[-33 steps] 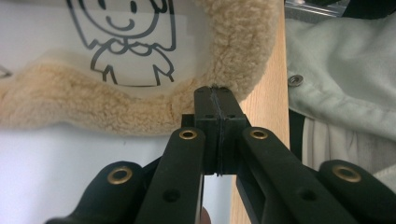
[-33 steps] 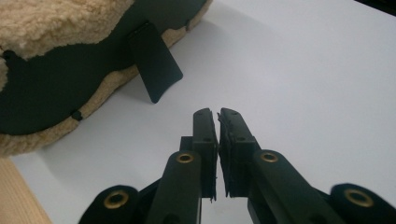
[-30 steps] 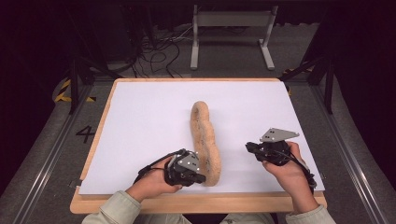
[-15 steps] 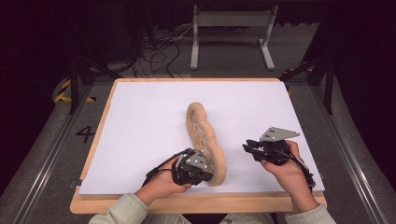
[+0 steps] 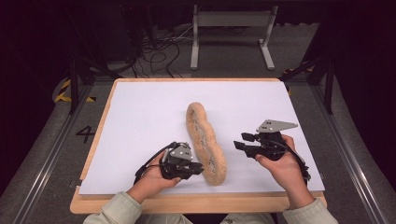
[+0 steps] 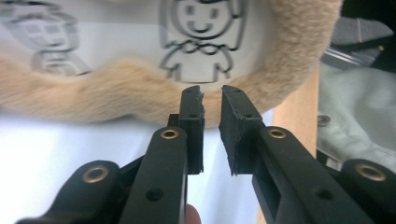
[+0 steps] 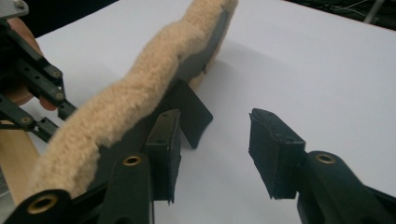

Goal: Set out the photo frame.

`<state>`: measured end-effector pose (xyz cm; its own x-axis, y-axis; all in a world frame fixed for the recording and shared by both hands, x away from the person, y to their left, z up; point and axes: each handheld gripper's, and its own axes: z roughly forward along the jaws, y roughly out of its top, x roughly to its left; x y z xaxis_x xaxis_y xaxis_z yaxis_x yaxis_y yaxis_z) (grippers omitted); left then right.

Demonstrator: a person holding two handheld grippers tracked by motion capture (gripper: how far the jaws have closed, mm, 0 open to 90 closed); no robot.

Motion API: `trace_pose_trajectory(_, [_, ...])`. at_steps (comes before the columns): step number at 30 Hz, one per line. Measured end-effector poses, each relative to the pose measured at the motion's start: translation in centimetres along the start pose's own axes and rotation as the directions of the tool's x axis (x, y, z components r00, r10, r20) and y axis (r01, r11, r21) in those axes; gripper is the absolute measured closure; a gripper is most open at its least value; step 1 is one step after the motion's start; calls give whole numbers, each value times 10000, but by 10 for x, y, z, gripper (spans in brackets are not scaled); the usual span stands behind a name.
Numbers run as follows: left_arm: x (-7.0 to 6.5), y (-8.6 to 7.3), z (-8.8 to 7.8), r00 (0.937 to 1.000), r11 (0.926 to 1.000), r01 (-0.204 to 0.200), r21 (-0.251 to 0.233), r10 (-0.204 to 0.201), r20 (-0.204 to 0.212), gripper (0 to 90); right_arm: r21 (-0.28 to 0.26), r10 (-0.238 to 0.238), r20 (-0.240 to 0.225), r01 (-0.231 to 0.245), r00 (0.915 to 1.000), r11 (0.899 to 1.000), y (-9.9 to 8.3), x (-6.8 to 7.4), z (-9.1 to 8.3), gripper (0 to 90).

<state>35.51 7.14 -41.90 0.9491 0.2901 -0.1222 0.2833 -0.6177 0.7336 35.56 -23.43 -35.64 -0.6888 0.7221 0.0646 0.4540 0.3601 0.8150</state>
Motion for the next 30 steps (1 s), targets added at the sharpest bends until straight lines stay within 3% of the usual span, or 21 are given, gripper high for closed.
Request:
trace_pose_trajectory(2, [1, -2, -3, 10000, 10000, 68, -42, -68, -69, 760, 21, -42, -42, 42, 10000, 10000, 4, 2, 1, 514])
trace_pose_trajectory(3, [4, -6, -9, 9993, 9999, 137, -102, -140, -344, 743, 81, -42, -138, 43, 9999, 10000, 13, 6, 5, 464])
trace_pose_trajectory(6, [8, -9, -15, 9981, 9993, 310, -227, -321, -527, 724, 202, 86, -277, -81, 9996, 9998, 20, 10, 9, 404])
trace_pose_trajectory(7, [9, -13, -21, 9965, 9986, 443, -296, -463, -701, 699, 187, 34, 51, -35, 10000, 9998, 26, 13, 13, 360])
trace_pose_trajectory(12, [14, -22, -32, 9910, 9965, 662, -508, -716, -1130, 651, 383, 236, -24, -235, 9997, 9990, 39, 20, 26, 315])
trace_pose_trajectory(17, [19, -28, -41, 9838, 9937, 894, -673, -986, -1498, 630, 749, 190, -232, -172, 9995, 9970, 49, 27, 40, 301])
trace_pose_trajectory(21, [23, -32, -47, 9745, 9909, 1060, -826, -1201, -1893, 598, 1142, 173, -254, -143, 9995, 9934, 56, 29, 50, 320])
trace_pose_trajectory(24, [26, -35, -50, 9705, 9876, 1200, -1009, -1381, -1975, 592, 1403, 274, -269, -233, 9993, 9898, 59, 30, 57, 333])
trace_pose_trajectory(30, [33, -46, -55, 9596, 9804, 1585, -1166, -1808, -2155, 587, 2253, 561, -242, -493, 9981, 9730, 68, 32, 76, 374])
